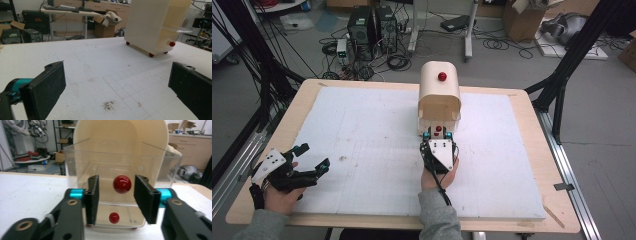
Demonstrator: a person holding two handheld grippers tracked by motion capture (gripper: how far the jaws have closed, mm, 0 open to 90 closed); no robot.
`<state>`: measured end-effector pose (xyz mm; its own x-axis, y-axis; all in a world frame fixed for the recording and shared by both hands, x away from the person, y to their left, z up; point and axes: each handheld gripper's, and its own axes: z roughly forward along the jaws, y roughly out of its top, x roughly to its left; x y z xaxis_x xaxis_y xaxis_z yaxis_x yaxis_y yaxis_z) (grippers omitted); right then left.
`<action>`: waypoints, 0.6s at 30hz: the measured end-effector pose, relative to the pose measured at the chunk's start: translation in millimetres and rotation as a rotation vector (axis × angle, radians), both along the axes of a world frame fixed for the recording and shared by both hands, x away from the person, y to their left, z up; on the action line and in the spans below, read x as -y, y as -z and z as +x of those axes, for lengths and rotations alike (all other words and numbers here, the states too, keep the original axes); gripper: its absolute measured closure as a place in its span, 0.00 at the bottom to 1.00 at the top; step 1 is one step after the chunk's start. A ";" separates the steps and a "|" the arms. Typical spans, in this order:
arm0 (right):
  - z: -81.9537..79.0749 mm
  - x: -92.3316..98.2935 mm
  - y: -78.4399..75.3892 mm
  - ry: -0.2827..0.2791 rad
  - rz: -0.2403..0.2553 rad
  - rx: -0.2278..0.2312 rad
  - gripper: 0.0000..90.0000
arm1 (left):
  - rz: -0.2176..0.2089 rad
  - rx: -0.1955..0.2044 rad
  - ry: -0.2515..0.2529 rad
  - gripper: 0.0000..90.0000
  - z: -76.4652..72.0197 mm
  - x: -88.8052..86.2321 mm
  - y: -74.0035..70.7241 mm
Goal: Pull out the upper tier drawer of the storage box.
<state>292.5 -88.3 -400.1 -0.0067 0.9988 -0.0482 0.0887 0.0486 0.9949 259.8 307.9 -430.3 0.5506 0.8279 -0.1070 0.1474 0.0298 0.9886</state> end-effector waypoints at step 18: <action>1.1 9.0 -2.9 -0.091 0.041 -0.020 0.00 | -0.003 0.003 -0.001 0.02 -0.4 -0.1 -0.4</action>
